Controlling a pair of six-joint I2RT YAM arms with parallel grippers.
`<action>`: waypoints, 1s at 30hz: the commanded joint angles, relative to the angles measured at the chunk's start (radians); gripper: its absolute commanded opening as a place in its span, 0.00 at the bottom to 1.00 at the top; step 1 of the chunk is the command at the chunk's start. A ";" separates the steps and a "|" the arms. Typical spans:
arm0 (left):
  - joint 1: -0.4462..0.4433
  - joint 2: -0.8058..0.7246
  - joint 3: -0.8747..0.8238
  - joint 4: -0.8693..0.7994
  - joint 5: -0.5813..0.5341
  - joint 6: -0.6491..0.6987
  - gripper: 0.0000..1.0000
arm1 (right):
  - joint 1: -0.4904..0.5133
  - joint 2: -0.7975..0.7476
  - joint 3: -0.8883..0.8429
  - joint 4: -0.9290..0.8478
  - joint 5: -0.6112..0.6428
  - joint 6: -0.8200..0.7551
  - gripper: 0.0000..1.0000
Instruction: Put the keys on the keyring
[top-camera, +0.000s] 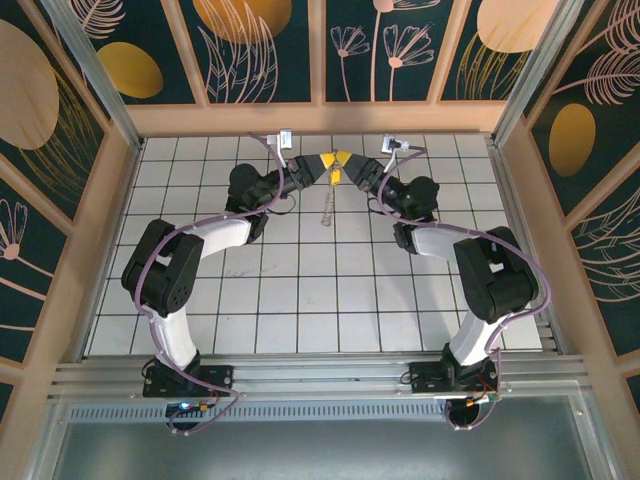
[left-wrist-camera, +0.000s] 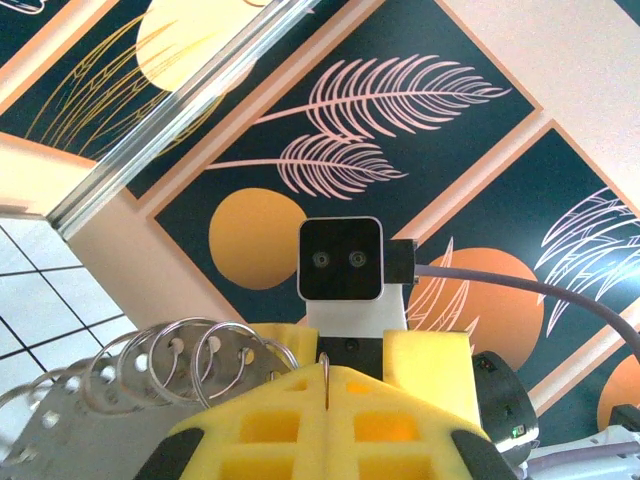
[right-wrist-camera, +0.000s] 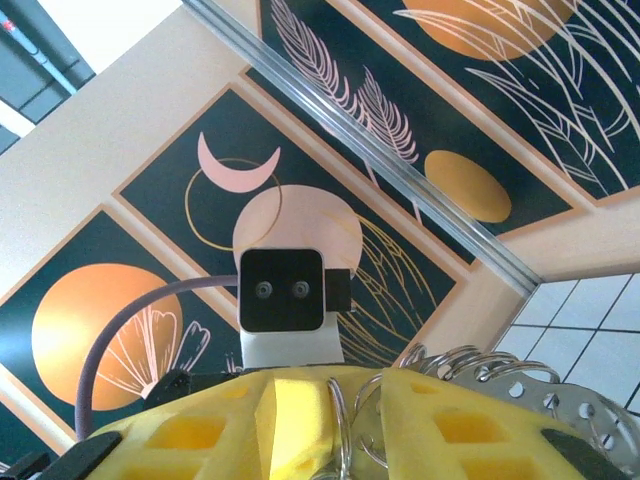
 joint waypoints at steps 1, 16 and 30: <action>-0.006 -0.021 0.018 0.069 0.000 0.013 0.00 | 0.021 0.018 0.026 0.035 -0.029 -0.009 0.32; -0.007 -0.022 0.022 0.063 0.006 0.011 0.00 | 0.004 0.028 0.046 0.024 -0.028 0.000 0.00; 0.066 -0.145 0.062 -0.353 0.018 0.316 0.58 | -0.126 0.071 0.126 -0.065 -0.279 -0.033 0.00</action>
